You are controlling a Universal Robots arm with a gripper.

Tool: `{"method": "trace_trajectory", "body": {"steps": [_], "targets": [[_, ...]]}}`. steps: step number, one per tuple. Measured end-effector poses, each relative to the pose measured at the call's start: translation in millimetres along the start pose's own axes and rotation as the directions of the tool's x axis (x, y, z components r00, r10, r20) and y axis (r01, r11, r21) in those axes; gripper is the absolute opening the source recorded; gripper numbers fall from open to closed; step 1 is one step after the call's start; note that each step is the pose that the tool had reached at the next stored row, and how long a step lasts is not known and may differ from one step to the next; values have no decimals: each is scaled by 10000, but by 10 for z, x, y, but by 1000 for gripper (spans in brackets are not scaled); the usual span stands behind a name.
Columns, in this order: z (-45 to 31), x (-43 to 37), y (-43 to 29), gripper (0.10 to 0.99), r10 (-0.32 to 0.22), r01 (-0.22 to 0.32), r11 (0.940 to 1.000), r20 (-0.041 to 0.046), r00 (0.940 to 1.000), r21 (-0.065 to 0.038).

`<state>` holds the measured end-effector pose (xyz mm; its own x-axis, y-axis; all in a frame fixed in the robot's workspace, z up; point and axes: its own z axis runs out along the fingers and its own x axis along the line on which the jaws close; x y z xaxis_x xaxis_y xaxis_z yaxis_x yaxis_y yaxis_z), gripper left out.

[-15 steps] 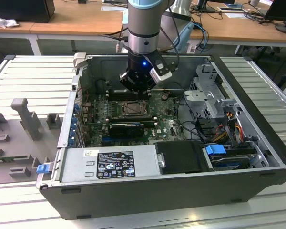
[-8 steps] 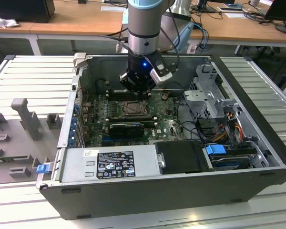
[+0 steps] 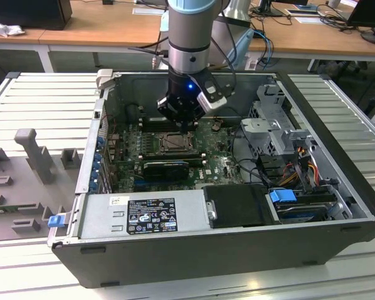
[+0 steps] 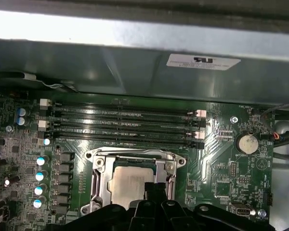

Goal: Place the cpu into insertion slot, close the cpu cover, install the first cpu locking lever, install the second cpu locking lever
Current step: 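Install the second cpu locking lever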

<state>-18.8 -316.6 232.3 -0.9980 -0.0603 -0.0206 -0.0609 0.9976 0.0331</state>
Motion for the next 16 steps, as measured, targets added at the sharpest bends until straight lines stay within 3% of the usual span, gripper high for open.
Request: {"method": "trace_trajectory", "body": {"steps": [16], "targets": [[-3,6,-102,106,0,0,10000,1,10000,-1]]}}
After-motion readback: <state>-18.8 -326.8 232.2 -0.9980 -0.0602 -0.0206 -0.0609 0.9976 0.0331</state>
